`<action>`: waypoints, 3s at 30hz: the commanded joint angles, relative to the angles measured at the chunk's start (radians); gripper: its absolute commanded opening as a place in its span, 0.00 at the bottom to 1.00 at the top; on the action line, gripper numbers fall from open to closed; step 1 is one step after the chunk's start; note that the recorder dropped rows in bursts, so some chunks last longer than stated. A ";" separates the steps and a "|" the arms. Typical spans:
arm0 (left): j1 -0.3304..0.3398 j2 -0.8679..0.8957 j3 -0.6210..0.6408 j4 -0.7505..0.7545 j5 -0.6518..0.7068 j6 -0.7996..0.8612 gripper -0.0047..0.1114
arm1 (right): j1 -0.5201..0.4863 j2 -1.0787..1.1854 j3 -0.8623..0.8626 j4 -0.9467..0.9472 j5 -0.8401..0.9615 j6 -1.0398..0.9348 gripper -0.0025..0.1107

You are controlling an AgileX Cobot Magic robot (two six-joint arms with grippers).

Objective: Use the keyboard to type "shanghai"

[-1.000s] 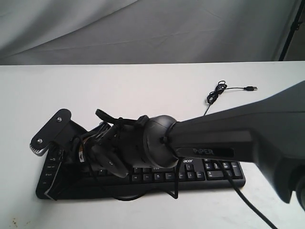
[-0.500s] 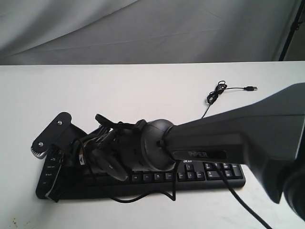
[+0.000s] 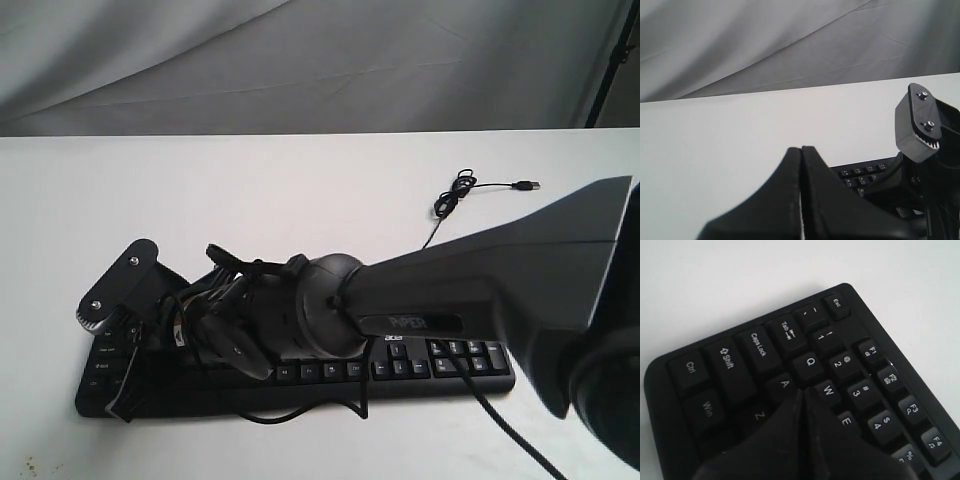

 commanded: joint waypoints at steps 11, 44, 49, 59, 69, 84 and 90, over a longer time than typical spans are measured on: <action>-0.004 -0.003 0.004 0.001 -0.003 -0.003 0.04 | -0.005 0.015 -0.006 0.000 -0.015 -0.020 0.02; -0.004 -0.003 0.004 0.001 -0.003 -0.003 0.04 | -0.089 -0.204 0.309 0.008 -0.128 -0.021 0.02; -0.004 -0.003 0.004 0.001 -0.003 -0.003 0.04 | -0.087 -0.186 0.309 0.008 -0.132 -0.021 0.02; -0.004 -0.003 0.004 0.001 -0.003 -0.003 0.04 | -0.087 -0.180 0.309 0.008 -0.141 -0.021 0.02; -0.004 -0.003 0.004 0.001 -0.003 -0.003 0.04 | -0.087 -0.169 0.309 0.008 -0.149 -0.021 0.02; -0.004 -0.003 0.004 0.001 -0.003 -0.003 0.04 | -0.088 -0.148 0.309 0.008 -0.161 -0.048 0.02; -0.004 -0.003 0.004 0.001 -0.003 -0.003 0.04 | -0.088 -0.148 0.309 0.006 -0.157 -0.053 0.02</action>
